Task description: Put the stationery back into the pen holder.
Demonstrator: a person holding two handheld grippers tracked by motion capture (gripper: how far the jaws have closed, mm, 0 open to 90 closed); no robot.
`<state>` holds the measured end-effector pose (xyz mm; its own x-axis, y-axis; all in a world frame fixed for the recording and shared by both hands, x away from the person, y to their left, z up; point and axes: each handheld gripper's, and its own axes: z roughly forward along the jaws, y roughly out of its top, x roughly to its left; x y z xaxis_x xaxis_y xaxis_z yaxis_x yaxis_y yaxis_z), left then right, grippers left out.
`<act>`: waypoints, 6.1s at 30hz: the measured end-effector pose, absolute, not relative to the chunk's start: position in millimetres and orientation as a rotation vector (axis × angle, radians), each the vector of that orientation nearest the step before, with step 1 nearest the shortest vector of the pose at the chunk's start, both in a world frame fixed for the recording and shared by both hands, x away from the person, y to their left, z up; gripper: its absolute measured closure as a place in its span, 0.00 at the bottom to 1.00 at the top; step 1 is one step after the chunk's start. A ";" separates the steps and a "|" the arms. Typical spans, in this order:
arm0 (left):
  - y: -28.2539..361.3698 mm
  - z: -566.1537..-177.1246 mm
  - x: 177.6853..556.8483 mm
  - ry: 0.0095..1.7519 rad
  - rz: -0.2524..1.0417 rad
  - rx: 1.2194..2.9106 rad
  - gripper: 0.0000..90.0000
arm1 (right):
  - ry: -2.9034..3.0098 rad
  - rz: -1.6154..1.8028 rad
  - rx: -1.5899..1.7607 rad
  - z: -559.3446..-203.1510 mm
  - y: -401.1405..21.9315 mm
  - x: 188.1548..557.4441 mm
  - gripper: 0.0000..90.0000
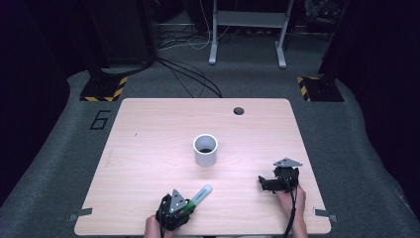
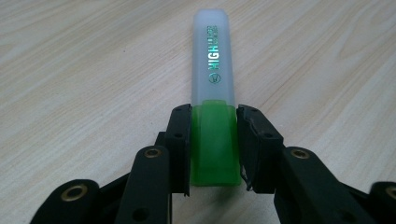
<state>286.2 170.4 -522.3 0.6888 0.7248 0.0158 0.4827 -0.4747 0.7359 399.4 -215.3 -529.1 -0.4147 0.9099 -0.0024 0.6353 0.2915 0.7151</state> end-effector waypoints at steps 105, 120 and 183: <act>237.2 -432.4 331.6 0.865 0.616 1.888 0.75 | 2.149 0.913 1.383 -529.5 -215.4 399.6 0.00; 230.3 -411.2 350.1 0.817 0.589 1.912 0.75 | 2.149 0.913 1.384 -529.5 -215.4 399.6 0.00; 162.5 -411.7 443.1 0.879 0.385 2.073 0.46 | 2.150 0.910 1.388 -529.2 -214.9 399.8 0.00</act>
